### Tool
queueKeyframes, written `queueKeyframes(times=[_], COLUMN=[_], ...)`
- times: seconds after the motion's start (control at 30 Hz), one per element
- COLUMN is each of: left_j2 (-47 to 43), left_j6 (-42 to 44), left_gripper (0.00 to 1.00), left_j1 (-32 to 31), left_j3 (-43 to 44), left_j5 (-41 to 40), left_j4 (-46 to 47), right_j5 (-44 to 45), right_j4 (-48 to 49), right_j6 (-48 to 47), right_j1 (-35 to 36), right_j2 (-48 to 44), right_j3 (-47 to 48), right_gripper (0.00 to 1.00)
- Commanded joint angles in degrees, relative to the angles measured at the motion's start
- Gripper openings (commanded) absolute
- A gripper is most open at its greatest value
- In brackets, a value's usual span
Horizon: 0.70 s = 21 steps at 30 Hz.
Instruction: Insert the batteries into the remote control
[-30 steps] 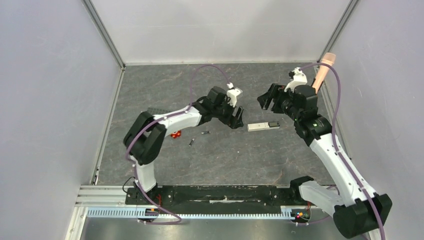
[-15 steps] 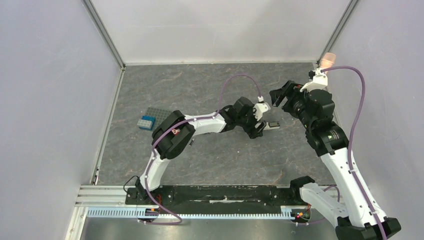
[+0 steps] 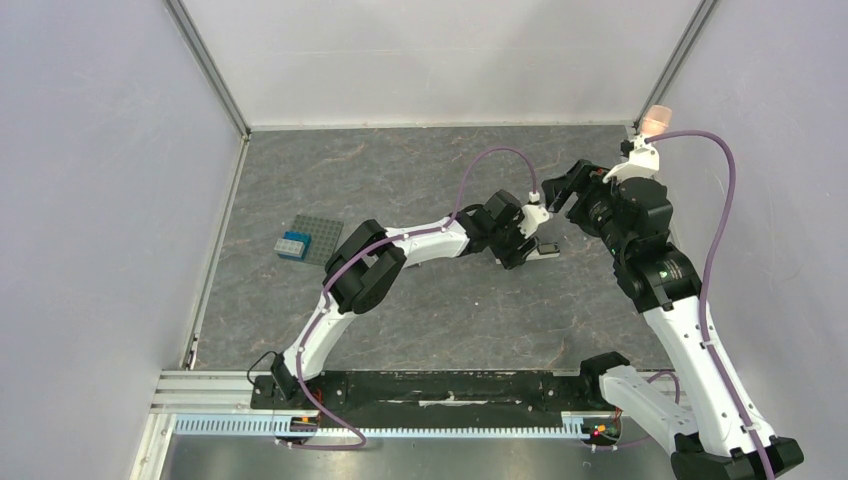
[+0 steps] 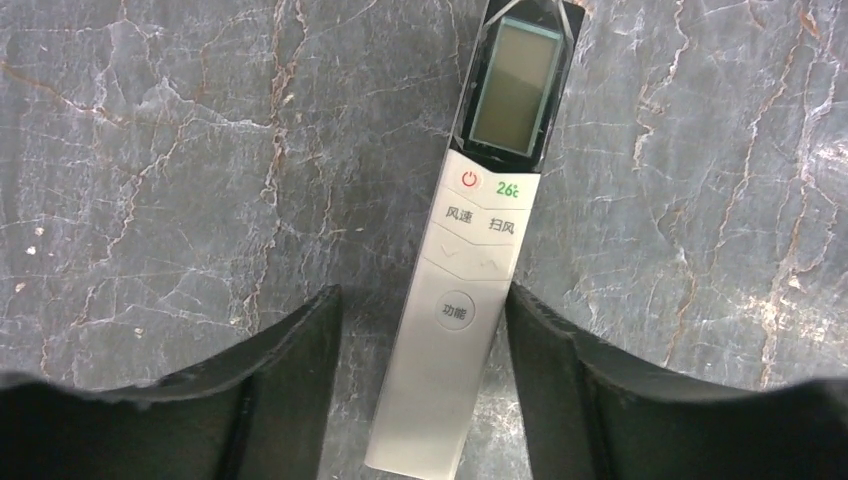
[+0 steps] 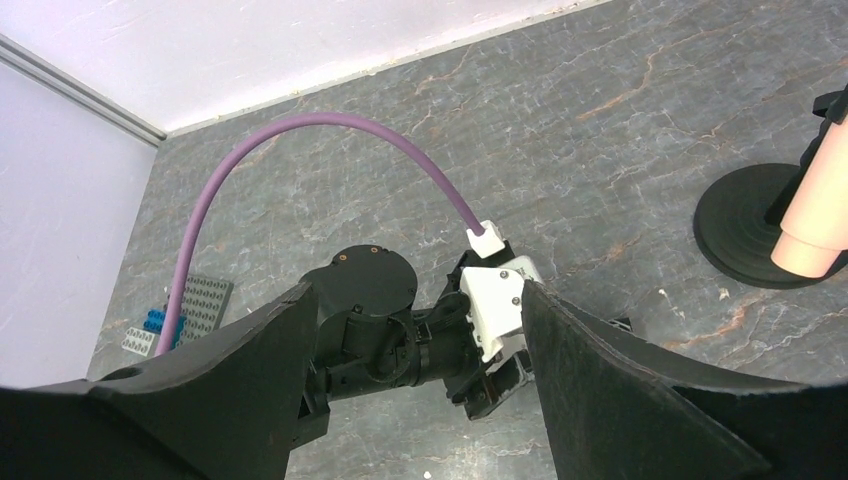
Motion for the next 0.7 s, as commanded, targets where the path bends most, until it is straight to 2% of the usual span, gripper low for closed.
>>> queueKeyframes(times=[0.0,0.03,0.2,0.33,0.43,0.57,0.67], left_j2=[1.6,1.8,1.8,-0.5,-6.7,-18.6,-26.2], left_j6=[1.5,1.5,0.7,-5.1,-15.6,-33.0,-44.2], left_gripper=[0.61,0.58,0.31,0.05,0.02,0.02,0.02], left_j1=[0.1,0.1,0.1,0.9,3.5,9.4,13.9], left_j3=[2.1,2.2,2.2,2.3,-1.6,-15.6,-24.3], left_j5=[-1.0,-0.7,-0.1,0.3,4.5,13.4,17.1], left_j4=[-3.6,-3.9,-5.3,-6.8,-4.8,10.7,21.1], right_j5=[0.5,0.4,0.0,-2.1,-5.9,-14.4,-19.1], right_j4=[0.4,0.4,0.4,0.5,1.0,5.8,12.0], right_j6=[0.1,0.1,0.2,-0.1,-0.7,1.6,4.5], right_j1=[0.1,0.0,0.1,0.1,0.1,0.2,0.2], right_j2=[-0.5,-0.4,-0.5,0.0,2.6,5.2,5.6], right_j3=[2.0,2.0,2.1,2.6,3.7,2.2,-1.2], right_gripper=[0.77,0.77,0.77,0.77,0.75,0.74,0.74])
